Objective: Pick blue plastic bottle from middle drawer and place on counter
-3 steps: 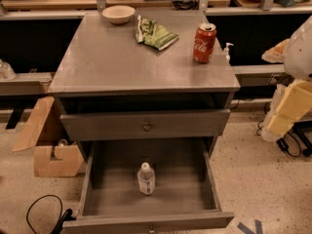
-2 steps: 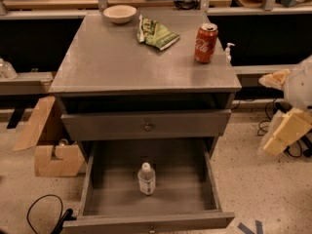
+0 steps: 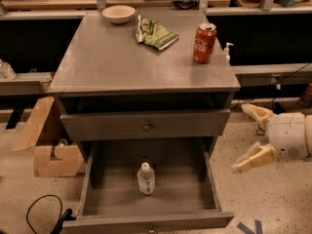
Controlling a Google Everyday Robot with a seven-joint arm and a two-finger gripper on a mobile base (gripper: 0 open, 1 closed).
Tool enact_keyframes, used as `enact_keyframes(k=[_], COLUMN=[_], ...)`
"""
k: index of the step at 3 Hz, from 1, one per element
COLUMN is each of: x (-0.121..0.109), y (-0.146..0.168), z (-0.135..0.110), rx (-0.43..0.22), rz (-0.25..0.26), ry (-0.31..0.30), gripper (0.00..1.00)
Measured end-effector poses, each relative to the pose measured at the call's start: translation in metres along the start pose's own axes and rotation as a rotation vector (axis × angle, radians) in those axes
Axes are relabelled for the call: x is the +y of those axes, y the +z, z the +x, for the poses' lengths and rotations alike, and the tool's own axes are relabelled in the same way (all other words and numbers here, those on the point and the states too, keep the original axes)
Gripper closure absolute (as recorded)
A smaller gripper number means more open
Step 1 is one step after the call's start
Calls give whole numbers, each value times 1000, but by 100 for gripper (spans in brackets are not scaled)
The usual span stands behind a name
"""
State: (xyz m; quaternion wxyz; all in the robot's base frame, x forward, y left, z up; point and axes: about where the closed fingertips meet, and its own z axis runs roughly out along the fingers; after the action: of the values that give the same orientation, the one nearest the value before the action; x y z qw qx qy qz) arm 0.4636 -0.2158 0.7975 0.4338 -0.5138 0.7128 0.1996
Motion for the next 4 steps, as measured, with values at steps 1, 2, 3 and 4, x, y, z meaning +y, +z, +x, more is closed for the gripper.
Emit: enact_keyframes(k=[1, 2, 3, 4], x=[3, 2, 10, 36], y=[10, 9, 33, 98], z=[2, 1, 15, 57], rx=[-43, -35, -35, -95], rz=[-16, -14, -12, -25], ry=[-53, -56, -60, -47], gripper=[0, 0, 0, 0])
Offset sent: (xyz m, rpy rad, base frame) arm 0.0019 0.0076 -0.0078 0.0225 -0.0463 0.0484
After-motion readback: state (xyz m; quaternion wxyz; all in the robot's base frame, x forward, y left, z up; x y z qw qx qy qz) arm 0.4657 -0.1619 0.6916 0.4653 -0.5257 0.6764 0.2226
